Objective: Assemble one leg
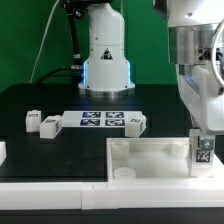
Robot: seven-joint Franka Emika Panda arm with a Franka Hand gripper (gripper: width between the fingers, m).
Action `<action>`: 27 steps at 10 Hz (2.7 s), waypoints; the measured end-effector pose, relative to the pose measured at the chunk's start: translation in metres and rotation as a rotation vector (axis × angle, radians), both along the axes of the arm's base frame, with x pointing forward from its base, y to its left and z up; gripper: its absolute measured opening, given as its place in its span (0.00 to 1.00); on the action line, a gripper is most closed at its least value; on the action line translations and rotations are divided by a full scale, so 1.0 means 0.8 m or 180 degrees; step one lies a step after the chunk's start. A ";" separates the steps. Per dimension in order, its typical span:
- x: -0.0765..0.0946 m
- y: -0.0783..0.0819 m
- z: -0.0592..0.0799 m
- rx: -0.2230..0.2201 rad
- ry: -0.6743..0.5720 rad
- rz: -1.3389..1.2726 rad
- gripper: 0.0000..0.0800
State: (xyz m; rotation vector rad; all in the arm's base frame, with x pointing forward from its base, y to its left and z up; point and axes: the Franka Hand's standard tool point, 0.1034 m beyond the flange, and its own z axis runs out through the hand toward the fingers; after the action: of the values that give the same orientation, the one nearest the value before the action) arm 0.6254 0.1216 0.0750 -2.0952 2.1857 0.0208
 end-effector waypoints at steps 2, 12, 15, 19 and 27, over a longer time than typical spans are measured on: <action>0.000 0.000 0.000 -0.0016 -0.0019 0.0163 0.59; 0.002 0.003 0.000 -0.0462 -0.0307 0.4091 0.81; 0.003 0.003 0.001 -0.0506 -0.0322 0.4495 0.81; 0.003 0.002 0.001 -0.0505 -0.0321 0.4485 0.77; -0.001 -0.022 0.000 -0.0508 -0.0188 0.3253 0.37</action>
Offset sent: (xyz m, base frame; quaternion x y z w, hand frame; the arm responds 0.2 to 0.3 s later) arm 0.0032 0.0062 0.0035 0.0289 0.0285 -0.3891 0.9203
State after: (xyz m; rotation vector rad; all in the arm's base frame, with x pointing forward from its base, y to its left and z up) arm 0.6249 0.1043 0.0752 -2.9799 0.8960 -0.1269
